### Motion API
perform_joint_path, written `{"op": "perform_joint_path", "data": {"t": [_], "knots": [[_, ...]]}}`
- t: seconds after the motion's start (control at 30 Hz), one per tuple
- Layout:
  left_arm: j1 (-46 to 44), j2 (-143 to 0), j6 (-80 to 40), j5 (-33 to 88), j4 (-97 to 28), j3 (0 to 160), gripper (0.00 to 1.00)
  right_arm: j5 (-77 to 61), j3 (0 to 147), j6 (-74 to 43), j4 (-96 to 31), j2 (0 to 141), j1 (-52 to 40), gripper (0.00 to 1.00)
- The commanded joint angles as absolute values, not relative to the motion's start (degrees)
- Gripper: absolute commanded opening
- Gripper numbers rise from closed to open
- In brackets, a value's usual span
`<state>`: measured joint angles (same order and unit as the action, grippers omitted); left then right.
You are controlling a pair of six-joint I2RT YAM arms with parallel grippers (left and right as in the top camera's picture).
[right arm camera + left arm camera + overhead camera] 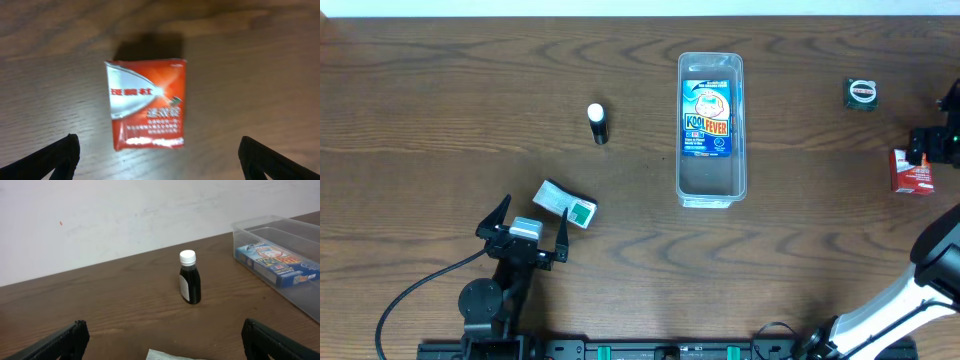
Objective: Pack container
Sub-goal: 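Move the right gripper back right over the red-and-white box, then lower and close the right gripper on the red-and-white box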
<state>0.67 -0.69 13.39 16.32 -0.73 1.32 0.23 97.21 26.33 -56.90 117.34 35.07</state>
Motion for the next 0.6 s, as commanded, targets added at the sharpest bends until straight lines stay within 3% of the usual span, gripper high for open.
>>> {"op": "perform_joint_path", "data": {"t": [0.0, 0.57], "knots": [[1.0, -0.6, 13.7, 16.9, -2.5, 0.2, 0.98, -2.9, 96.6, 28.4, -56.8, 120.1, 35.0, 0.99], [1.0, -0.6, 13.7, 16.9, -2.5, 0.2, 0.98, -2.9, 96.6, 28.4, -55.3, 122.5, 34.9, 0.99]]}}
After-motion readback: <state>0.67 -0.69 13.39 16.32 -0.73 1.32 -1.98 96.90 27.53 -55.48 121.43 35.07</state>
